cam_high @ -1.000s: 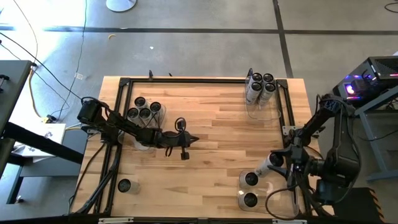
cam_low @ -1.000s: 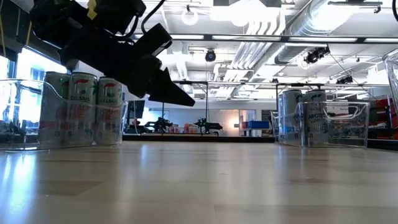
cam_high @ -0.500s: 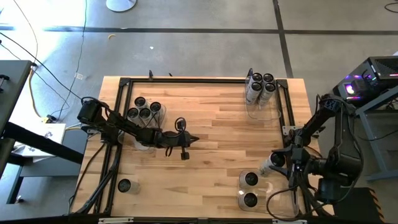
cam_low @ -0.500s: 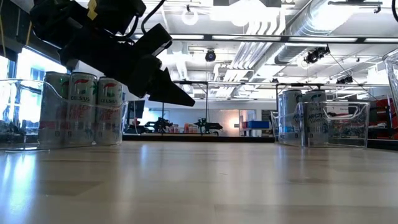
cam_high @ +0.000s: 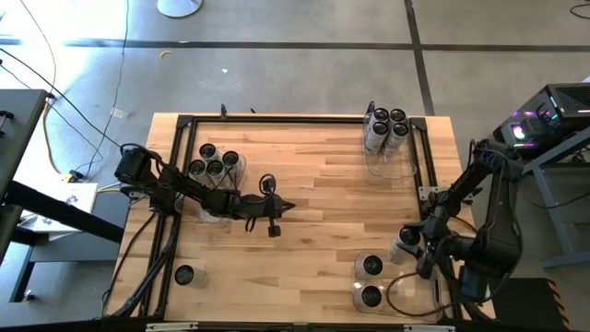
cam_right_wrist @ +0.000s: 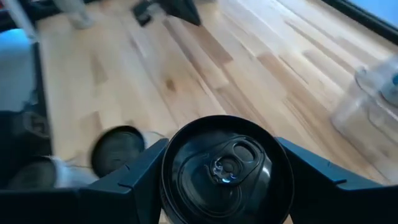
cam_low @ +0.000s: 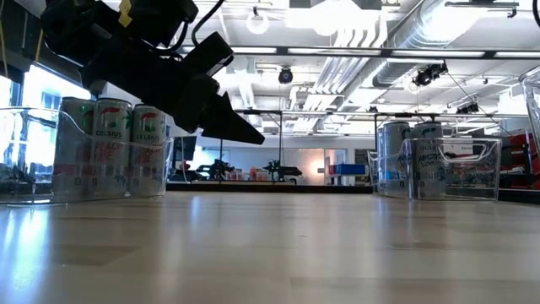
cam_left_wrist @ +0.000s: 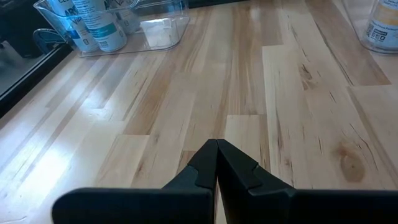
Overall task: Sort soda cans
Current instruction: Put the white-yellow soda can into the bottom transparent bin
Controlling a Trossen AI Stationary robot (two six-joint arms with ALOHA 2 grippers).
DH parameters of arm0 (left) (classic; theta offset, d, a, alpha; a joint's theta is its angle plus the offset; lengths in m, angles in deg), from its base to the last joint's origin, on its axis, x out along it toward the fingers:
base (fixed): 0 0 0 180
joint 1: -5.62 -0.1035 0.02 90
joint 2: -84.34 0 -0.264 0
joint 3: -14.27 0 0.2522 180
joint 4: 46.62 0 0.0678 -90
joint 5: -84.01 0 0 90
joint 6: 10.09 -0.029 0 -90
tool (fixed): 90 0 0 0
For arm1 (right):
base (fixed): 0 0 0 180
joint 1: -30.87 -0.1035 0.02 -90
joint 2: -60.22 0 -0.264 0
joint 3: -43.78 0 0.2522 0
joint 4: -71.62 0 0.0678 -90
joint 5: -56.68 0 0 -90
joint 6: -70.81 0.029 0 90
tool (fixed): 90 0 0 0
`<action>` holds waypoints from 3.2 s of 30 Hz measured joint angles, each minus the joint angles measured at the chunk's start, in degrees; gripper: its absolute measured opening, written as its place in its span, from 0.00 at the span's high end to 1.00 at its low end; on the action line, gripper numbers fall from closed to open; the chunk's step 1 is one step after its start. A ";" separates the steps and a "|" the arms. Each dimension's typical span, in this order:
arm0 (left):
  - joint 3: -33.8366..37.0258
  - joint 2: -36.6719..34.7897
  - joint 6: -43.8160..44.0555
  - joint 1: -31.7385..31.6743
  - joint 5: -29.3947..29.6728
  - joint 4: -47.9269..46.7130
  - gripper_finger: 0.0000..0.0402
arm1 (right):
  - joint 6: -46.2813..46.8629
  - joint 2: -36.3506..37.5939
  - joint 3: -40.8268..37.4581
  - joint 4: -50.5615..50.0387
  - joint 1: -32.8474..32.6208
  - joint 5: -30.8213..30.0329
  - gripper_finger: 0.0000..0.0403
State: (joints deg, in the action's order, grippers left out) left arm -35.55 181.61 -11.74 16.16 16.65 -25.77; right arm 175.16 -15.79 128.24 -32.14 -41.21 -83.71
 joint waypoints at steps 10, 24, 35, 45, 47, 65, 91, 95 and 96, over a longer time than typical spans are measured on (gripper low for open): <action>0.00 0.00 -0.04 0.00 0.00 0.04 1.00 | 7.91 -3.48 -7.93 7.80 -4.02 -11.83 0.41; -0.04 0.00 0.93 -0.07 0.04 2.25 1.00 | 6.83 -5.00 -8.03 7.26 -4.21 -12.91 0.41; -0.04 -0.04 0.48 -0.40 0.04 2.33 1.00 | 3.55 -5.90 -5.29 13.91 -5.24 -5.25 0.41; -0.04 -0.28 0.02 -0.44 0.11 4.00 1.00 | 1.61 -6.97 -4.26 15.44 -4.60 -7.63 0.41; -0.07 -0.32 -0.05 -0.46 0.12 4.43 1.00 | 1.29 -9.41 -5.43 17.53 -4.40 -7.25 0.41; -0.07 -0.37 -1.18 -0.48 0.28 5.51 1.00 | 2.60 -26.65 -5.80 17.42 -2.97 -15.30 0.41; -0.04 -2.53 -1.64 -0.39 0.13 5.57 1.00 | 4.54 -17.00 -5.99 7.67 -0.37 -14.10 0.12; -0.04 -6.57 -3.51 -0.37 -0.86 4.70 1.00 | 0.22 -12.50 -5.95 7.87 -0.37 -15.51 0.12; -0.04 -7.78 -4.36 -0.27 -1.38 4.18 1.00 | -0.73 -11.44 -5.95 7.88 -0.37 -16.59 0.12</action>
State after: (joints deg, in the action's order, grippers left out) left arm -35.59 173.83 -16.10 15.90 15.26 -21.59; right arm 174.42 -27.23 122.29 -24.25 -41.57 -100.30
